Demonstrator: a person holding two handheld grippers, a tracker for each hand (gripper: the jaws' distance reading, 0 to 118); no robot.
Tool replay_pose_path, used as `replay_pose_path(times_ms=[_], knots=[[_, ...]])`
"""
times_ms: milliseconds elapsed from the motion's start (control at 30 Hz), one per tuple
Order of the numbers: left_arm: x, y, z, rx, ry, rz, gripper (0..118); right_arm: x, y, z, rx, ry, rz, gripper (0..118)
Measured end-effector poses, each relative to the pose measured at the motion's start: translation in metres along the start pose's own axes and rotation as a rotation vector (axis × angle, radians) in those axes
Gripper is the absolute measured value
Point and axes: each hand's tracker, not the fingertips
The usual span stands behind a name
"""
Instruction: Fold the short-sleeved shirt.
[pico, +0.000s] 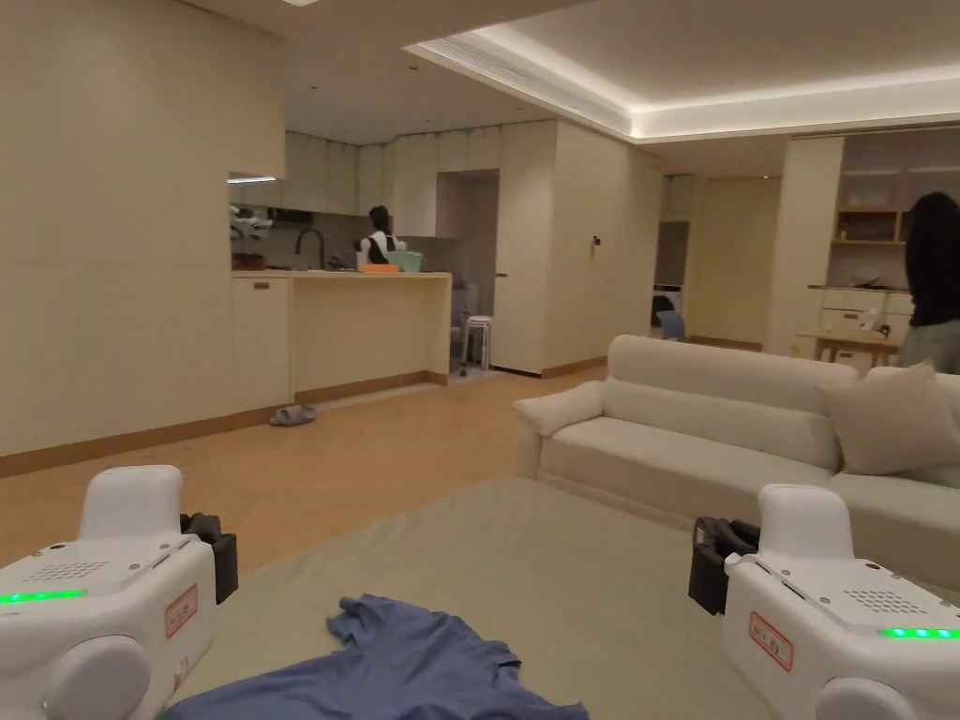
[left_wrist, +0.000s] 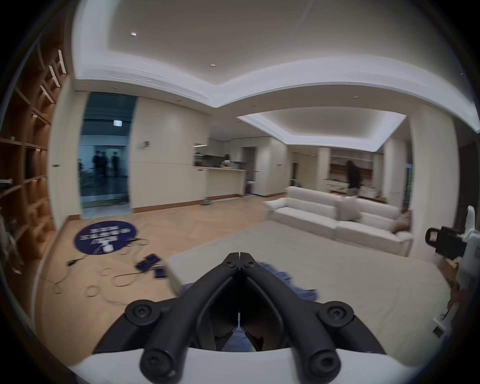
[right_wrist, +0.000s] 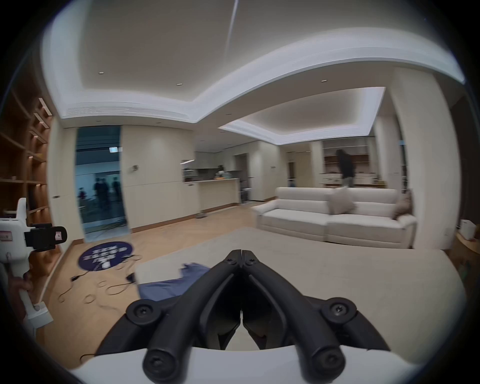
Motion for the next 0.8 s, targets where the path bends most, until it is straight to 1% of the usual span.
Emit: replay_pose_path(times_ms=[33, 100, 200, 300, 367, 400, 433, 467, 533, 567, 600, 633, 667, 700, 733, 800], knots=[[-0.017, -0.003, 0.004, -0.011, 0.041, -0.013, 0, -0.015, -0.002, -0.007, -0.009, 0.045, 0.006, 0], [-0.038, -0.011, 0.003, -0.036, 0.057, 0.010, 0, -0.034, -0.006, -0.021, -0.020, 0.087, 0.004, 0], [-0.053, -0.026, -0.021, -0.080, 0.058, 0.067, 0, -0.046, -0.012, -0.040, -0.034, 0.102, 0.053, 0], [-0.050, -0.044, -0.064, -0.166, -0.004, 0.090, 0, -0.041, -0.019, -0.058, -0.078, 0.107, 0.049, 0], [-0.040, -0.060, -0.108, -0.217, -0.087, 0.115, 0, -0.032, -0.030, -0.069, -0.101, 0.086, 0.065, 0], [-0.033, -0.066, -0.132, -0.270, -0.131, 0.101, 0, -0.027, -0.036, -0.074, -0.112, 0.075, 0.070, 0], [-0.023, -0.076, -0.164, -0.330, -0.192, 0.097, 3, -0.017, -0.044, -0.082, -0.126, 0.063, 0.063, 0], [-0.018, -0.083, -0.182, -0.350, -0.232, 0.110, 28, -0.012, -0.048, -0.086, -0.141, 0.052, 0.054, 0], [-0.005, -0.102, -0.236, -0.410, -0.348, 0.229, 103, 0.003, -0.059, -0.100, -0.178, 0.044, 0.041, 0], [0.005, -0.114, -0.265, -0.466, -0.379, 0.278, 116, 0.010, -0.065, -0.109, -0.196, 0.026, 0.054, 0], [0.018, -0.123, -0.288, -0.457, -0.478, 0.283, 116, 0.017, -0.072, -0.116, -0.215, -0.007, 0.084, 0], [0.027, -0.131, -0.313, -0.497, -0.426, 0.266, 116, 0.024, -0.078, -0.122, -0.223, -0.030, 0.094, 0], [0.043, -0.139, -0.335, -0.528, -0.378, 0.206, 116, 0.031, -0.085, -0.127, -0.227, -0.027, 0.082, 0], [0.063, -0.150, -0.358, -0.554, -0.335, 0.109, 116, 0.038, -0.092, -0.134, -0.249, -0.032, 0.059, 0], [0.084, -0.166, -0.386, -0.580, -0.333, 0.012, 117, 0.046, -0.100, -0.140, -0.277, -0.039, 0.026, 0], [0.127, -0.199, -0.428, -0.678, -0.310, -0.114, 116, 0.058, -0.113, -0.149, -0.304, -0.051, 0.009, 0]])
